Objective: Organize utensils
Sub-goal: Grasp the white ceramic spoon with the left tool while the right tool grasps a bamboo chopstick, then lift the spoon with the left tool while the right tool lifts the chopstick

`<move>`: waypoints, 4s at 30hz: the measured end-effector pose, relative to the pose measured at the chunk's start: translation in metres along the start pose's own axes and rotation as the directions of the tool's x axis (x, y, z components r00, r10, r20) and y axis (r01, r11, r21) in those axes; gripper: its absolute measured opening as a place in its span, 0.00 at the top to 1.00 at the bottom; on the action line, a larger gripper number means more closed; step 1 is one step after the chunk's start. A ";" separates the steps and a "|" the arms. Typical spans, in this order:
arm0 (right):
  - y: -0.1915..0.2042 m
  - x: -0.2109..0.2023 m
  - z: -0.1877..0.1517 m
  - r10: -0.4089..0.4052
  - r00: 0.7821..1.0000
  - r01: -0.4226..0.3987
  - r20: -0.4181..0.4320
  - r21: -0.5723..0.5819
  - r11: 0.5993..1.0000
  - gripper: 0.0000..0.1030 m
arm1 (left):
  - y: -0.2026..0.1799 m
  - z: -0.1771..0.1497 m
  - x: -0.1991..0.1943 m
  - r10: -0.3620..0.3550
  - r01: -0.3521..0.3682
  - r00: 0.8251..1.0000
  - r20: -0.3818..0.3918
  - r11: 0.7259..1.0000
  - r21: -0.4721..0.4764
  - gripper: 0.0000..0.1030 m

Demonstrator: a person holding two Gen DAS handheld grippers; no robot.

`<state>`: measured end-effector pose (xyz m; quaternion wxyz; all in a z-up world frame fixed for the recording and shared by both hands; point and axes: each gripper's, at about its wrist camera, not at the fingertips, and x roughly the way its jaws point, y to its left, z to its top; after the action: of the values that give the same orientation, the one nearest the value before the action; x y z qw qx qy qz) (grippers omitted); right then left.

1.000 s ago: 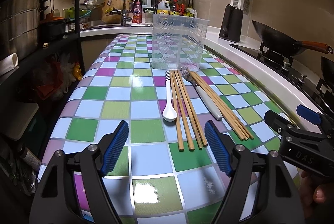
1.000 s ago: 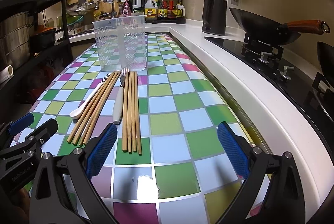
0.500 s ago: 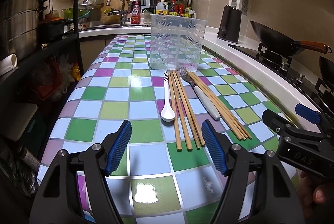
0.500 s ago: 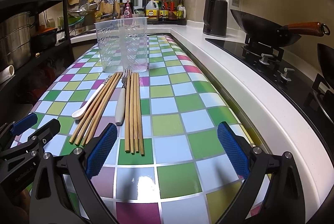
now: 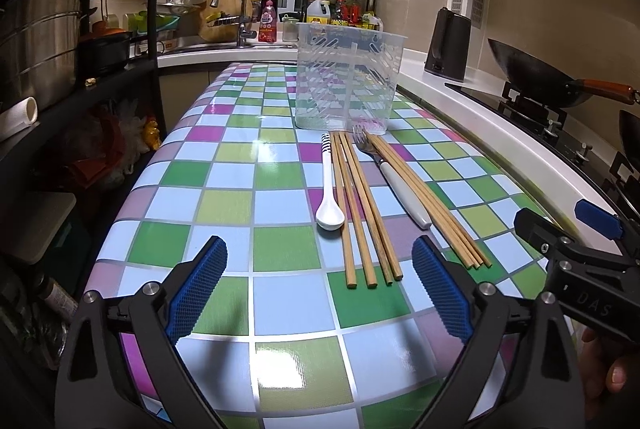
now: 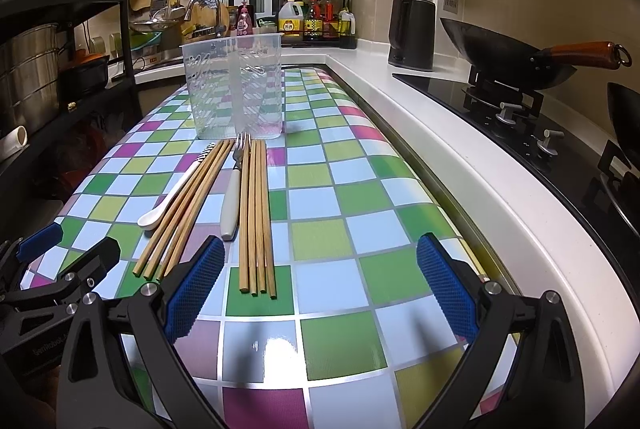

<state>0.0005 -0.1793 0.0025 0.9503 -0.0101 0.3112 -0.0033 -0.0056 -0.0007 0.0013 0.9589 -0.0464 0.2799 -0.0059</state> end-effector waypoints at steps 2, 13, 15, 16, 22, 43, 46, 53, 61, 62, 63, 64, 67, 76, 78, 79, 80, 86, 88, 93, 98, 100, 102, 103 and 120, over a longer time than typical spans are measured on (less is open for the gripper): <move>0.000 0.001 -0.001 0.000 1.000 0.000 -0.004 0.000 1.000 0.08 | 0.001 0.000 -0.001 0.004 -0.004 1.000 0.004 1.000 0.000 0.12; 0.000 0.001 0.000 0.002 1.000 -0.002 -0.007 0.000 1.000 0.08 | 0.003 0.000 -0.001 0.004 -0.004 1.000 0.005 1.000 -0.003 0.12; 0.000 0.001 -0.001 0.003 1.000 -0.003 -0.007 -0.003 1.000 0.08 | 0.002 0.000 0.000 0.001 -0.001 1.000 0.006 1.000 -0.002 0.12; 0.001 0.001 -0.001 0.004 1.000 -0.004 -0.006 -0.004 1.000 0.08 | 0.002 0.000 0.000 -0.001 0.001 1.000 0.008 1.000 -0.001 0.12; 0.002 0.001 -0.001 0.007 1.000 -0.007 -0.006 -0.006 1.000 0.08 | 0.001 0.000 -0.002 -0.006 0.006 1.000 0.015 1.000 -0.001 0.12; -0.006 0.047 -0.008 0.173 0.975 -0.169 -0.139 0.042 0.985 0.74 | 0.002 0.004 0.017 -0.033 0.031 0.998 -0.058 0.999 -0.025 0.75; -0.002 0.049 -0.010 0.203 0.967 -0.199 -0.156 0.039 0.979 0.80 | 0.006 0.009 0.023 -0.065 0.060 0.996 -0.067 0.996 -0.065 0.78; 0.004 0.053 -0.014 0.228 0.956 -0.231 -0.186 0.010 0.973 0.82 | 0.018 0.014 0.048 -0.121 0.093 0.983 -0.138 0.977 -0.190 0.81; 0.006 0.051 -0.015 0.235 0.953 -0.244 -0.193 -0.027 0.969 0.96 | 0.023 0.023 0.071 -0.119 0.054 0.970 -0.210 0.955 -0.290 0.81; 0.005 0.051 -0.015 0.235 0.953 -0.244 -0.192 -0.026 0.969 0.96 | 0.025 0.023 0.076 -0.123 0.049 0.967 -0.222 0.949 -0.311 0.81; 0.004 0.050 -0.015 0.233 0.953 -0.243 -0.192 -0.026 0.970 0.96 | 0.027 0.023 0.079 -0.121 0.042 0.966 -0.230 0.946 -0.322 0.81; 0.004 0.050 -0.015 0.234 0.953 -0.243 -0.193 -0.027 0.970 0.96 | 0.027 0.023 0.082 -0.118 0.035 0.964 -0.237 0.944 -0.329 0.81; 0.003 0.050 -0.016 0.232 0.953 -0.243 -0.194 -0.034 0.969 0.96 | 0.022 0.024 0.086 -0.104 0.024 0.962 -0.253 0.953 -0.301 0.81; 0.004 0.051 -0.018 0.206 0.960 -0.218 -0.192 -0.047 0.975 0.92 | -0.006 0.023 0.085 -0.011 -0.012 0.968 -0.251 0.996 -0.088 0.81; 0.004 0.051 -0.018 0.204 0.961 -0.216 -0.186 -0.046 0.975 0.92 | -0.007 0.022 0.082 -0.006 -0.009 0.970 -0.245 0.998 -0.061 0.84; 0.004 0.051 -0.019 0.202 0.962 -0.214 -0.183 -0.048 0.976 0.92 | -0.005 0.022 0.081 -0.007 -0.008 0.970 -0.243 0.998 -0.060 0.85; 0.005 0.051 -0.019 0.199 0.963 -0.212 -0.179 -0.052 0.976 0.95 | -0.003 0.021 0.079 -0.003 -0.011 0.971 -0.239 0.998 -0.060 0.86; 0.004 0.044 -0.025 0.185 0.972 -0.193 -0.142 -0.045 0.980 0.95 | 0.007 0.005 0.054 0.072 -0.075 0.986 -0.153 0.997 -0.009 0.90; 0.005 0.041 -0.029 0.161 0.980 -0.168 -0.120 -0.045 0.985 0.95 | 0.008 -0.005 0.043 0.082 -0.082 0.990 -0.117 0.997 0.011 0.90; 0.001 0.034 -0.036 0.089 0.994 -0.089 -0.064 0.005 0.996 0.94 | 0.002 -0.022 0.028 0.132 -0.131 0.991 -0.016 0.990 0.061 0.89; 0.001 0.038 -0.035 0.085 0.995 -0.085 -0.060 0.002 0.996 0.93 | 0.007 -0.025 0.030 0.133 -0.133 0.991 0.016 0.991 0.035 0.81; -0.001 0.040 -0.034 0.087 0.994 -0.087 -0.060 0.009 0.996 0.93 | 0.009 -0.025 0.031 0.125 -0.125 0.992 0.025 0.992 0.017 0.80; 0.000 0.040 -0.034 0.084 0.995 -0.084 -0.057 0.007 0.996 0.93 | 0.009 -0.026 0.032 0.123 -0.124 0.992 0.034 0.992 0.022 0.81; 0.000 0.040 -0.035 0.082 0.995 -0.082 -0.055 0.005 0.997 0.93 | 0.007 -0.028 0.032 0.124 -0.125 0.991 0.039 0.992 0.022 0.81; 0.004 0.039 -0.038 0.077 0.996 -0.078 -0.034 -0.018 0.997 0.93 | -0.007 -0.037 0.028 0.184 -0.192 0.979 0.090 0.977 0.088 0.82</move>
<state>0.0090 -0.1766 -0.0511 0.9442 -0.0073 0.3273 0.0364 -0.0021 -0.0123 -0.0442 0.9669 0.0261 0.2431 0.0734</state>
